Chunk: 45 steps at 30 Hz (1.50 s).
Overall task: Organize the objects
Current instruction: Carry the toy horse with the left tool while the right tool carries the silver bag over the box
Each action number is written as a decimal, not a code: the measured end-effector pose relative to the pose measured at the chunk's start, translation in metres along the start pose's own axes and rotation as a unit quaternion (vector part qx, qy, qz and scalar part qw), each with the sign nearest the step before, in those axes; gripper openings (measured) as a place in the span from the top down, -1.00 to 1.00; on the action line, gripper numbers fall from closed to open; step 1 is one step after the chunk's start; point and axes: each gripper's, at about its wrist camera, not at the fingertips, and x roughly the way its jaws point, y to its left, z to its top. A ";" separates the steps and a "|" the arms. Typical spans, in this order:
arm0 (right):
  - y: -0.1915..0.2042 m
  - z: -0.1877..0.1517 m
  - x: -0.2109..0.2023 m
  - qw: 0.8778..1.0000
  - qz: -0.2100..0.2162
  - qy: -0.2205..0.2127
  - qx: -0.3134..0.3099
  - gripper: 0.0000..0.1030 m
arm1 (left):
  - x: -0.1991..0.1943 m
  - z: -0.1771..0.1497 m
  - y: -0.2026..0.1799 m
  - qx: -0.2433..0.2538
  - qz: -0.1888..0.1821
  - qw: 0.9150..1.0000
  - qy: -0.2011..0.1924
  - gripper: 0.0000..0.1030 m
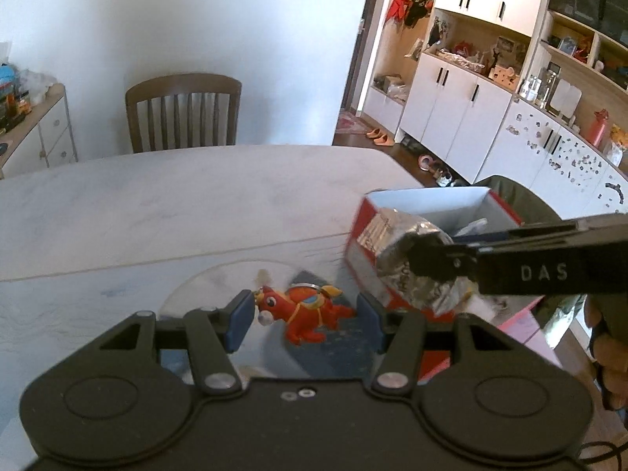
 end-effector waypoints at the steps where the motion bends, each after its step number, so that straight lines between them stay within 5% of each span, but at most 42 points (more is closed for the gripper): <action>1: -0.006 -0.002 -0.007 1.000 -0.002 -0.004 -0.002 0.21 | -0.001 0.002 -0.009 0.003 0.001 1.000 -0.001 -0.08; 22: -0.157 -0.032 -0.072 0.999 -0.019 -0.026 0.007 0.21 | 0.033 0.017 -0.147 0.032 0.009 0.999 -0.010 -0.08; 34: -0.216 -0.033 -0.055 0.998 -0.058 -0.009 0.021 0.21 | 0.082 0.032 -0.172 0.041 0.016 0.999 0.014 -0.08; 45: -0.225 -0.038 -0.018 0.998 -0.051 0.026 0.003 0.21 | 0.143 0.052 -0.175 0.052 0.038 0.997 0.045 -0.08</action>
